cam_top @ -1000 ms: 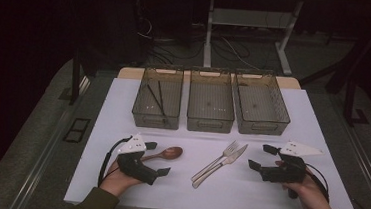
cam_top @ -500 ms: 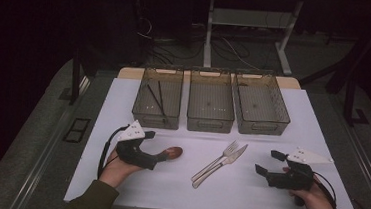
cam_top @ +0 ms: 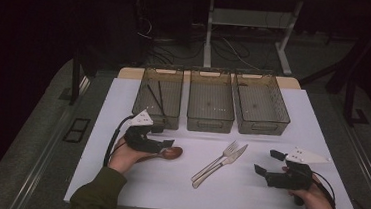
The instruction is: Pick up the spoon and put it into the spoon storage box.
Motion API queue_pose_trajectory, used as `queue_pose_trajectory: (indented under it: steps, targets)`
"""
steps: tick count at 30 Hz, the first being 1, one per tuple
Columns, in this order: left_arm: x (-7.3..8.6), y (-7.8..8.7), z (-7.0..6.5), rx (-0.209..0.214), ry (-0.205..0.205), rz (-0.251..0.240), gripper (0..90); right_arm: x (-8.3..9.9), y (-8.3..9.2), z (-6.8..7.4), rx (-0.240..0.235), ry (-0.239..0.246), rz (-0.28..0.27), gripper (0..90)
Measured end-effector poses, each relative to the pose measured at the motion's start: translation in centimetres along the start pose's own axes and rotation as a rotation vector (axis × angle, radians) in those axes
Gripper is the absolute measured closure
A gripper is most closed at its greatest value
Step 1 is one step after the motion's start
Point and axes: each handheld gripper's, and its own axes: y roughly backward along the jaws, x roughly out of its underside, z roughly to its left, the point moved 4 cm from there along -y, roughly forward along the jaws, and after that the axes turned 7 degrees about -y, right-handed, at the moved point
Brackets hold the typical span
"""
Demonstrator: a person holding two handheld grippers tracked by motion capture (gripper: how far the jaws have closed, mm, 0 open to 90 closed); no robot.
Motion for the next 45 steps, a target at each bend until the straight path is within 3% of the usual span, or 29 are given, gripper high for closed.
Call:
queue_pose_trajectory:
  steps: [4,15,36,45]
  targets:
    - [0.0,-0.9,-0.2,0.038,-0.011,0.018,33.5,0.0,0.0,0.1,-0.001,0.009,0.002,16.9]
    - [1.1,-2.2,-0.6,0.087,-0.041,0.105,37.4,0.1,-0.1,0.2,-0.008,0.027,0.018,16.9]
    - [2.2,-2.6,-1.0,0.090,-0.063,0.201,42.6,0.2,-0.3,0.4,-0.012,0.047,0.042,16.9]
    - [2.4,-2.5,-1.1,0.101,-0.098,0.237,44.0,0.3,-0.3,0.4,-0.010,0.049,0.046,16.9]
